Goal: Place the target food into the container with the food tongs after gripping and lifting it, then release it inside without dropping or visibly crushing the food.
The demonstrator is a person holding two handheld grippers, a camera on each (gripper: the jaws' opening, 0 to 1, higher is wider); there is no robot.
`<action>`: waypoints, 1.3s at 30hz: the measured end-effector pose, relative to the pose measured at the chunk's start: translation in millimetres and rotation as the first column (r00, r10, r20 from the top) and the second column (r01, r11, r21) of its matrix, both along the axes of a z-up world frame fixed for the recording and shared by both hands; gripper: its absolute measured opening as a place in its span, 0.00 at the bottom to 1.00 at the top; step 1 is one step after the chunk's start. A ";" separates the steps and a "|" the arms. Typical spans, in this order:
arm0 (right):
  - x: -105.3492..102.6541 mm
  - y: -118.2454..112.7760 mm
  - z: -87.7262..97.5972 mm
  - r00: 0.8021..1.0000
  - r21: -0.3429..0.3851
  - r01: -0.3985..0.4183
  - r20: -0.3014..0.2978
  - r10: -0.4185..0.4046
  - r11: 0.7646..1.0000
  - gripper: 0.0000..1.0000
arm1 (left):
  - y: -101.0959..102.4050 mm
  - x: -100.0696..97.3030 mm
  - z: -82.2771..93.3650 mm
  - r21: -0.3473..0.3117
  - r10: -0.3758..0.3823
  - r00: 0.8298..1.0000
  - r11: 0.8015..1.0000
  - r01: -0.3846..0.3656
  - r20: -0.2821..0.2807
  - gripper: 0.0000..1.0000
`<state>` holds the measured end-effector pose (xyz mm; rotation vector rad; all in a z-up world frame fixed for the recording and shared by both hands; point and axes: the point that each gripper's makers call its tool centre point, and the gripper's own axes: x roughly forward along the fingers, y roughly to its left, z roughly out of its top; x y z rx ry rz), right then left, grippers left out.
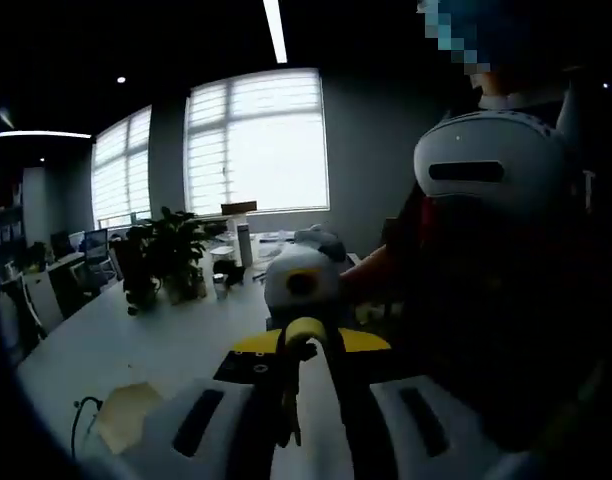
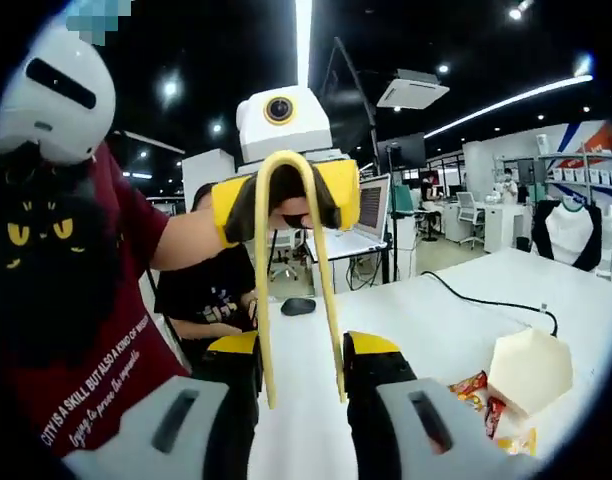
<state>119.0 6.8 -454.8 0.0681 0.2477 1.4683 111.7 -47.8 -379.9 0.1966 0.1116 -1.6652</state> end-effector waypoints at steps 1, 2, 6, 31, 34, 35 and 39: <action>-0.7 -1.4 3.3 1.000 0.038 0.007 -0.017 -0.006 0.999 0.29 | 1.9 0.9 2.2 -0.014 0.005 1.000 1.000 -0.005 -0.010 0.19; -3.5 -2.4 2.4 1.000 0.039 0.001 -0.009 -0.001 0.999 0.28 | 2.4 0.6 2.4 -0.018 0.005 1.000 1.000 -0.006 -0.019 0.19; -3.8 1.3 -7.3 0.998 -0.023 0.024 0.051 -0.022 0.999 0.22 | 0.2 1.0 -6.7 0.011 0.005 1.000 1.000 -0.004 -0.023 0.19; 93.1 -121.0 -64.5 0.596 0.110 0.801 -0.060 -0.801 0.588 0.18 | 73.8 67.0 -74.2 0.027 0.617 0.757 0.778 -0.627 -0.214 0.29; 100.4 -134.3 -80.6 0.526 0.079 0.849 -0.029 -0.850 0.523 0.19 | 97.3 71.7 -80.7 0.000 0.703 0.666 0.688 -0.726 -0.251 0.28; 101.1 -136.1 -87.3 0.512 0.070 0.858 -0.033 -0.859 0.509 0.19 | 102.8 71.6 -83.1 0.000 0.716 0.643 0.669 -0.744 -0.272 0.28; 104.4 -141.0 -112.3 0.475 0.041 0.880 -0.052 -0.878 0.474 0.20 | 123.8 67.6 -93.3 0.016 0.750 0.578 0.614 -0.789 -0.320 0.26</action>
